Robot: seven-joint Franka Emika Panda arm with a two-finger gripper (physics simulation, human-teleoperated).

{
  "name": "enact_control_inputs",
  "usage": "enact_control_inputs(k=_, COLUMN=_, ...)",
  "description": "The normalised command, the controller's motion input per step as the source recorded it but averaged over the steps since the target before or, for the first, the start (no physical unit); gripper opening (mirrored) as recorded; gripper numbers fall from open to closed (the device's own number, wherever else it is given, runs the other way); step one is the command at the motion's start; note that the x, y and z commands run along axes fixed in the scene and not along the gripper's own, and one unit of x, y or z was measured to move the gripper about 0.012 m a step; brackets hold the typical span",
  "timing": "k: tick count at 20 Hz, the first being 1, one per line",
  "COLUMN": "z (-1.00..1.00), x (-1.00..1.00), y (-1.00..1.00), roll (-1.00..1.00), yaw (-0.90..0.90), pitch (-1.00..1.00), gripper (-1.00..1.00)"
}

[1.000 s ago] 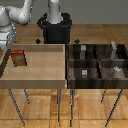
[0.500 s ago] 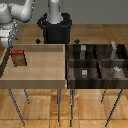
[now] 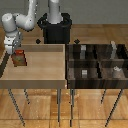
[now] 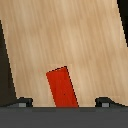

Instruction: Place the box of cereal into the appropriate compartment.

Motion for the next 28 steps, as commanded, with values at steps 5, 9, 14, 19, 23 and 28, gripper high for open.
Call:
enact_control_inputs(k=5, z=-0.80, x=0.00, y=0.00, roll=0.00, yaw=0.00, pitch=0.00, gripper=-1.00)
enact_control_inputs(k=9, z=0.00, x=0.00, y=0.00, roll=0.00, yaw=0.00, pitch=0.00, gripper=-1.00)
enact_control_inputs(k=14, z=0.20, x=0.00, y=0.00, roll=0.00, yaw=0.00, pitch=0.00, gripper=-1.00)
enact_control_inputs(k=19, z=1.00, x=0.00, y=0.00, roll=0.00, yaw=0.00, pitch=0.00, gripper=-1.00)
enact_control_inputs(k=23, z=1.00, x=0.00, y=0.04, roll=0.00, yaw=0.00, pitch=0.00, gripper=-1.00)
enact_control_inputs(k=28, z=0.00, x=0.00, y=0.60, roll=0.00, yaw=0.00, pitch=0.00, gripper=-1.00)
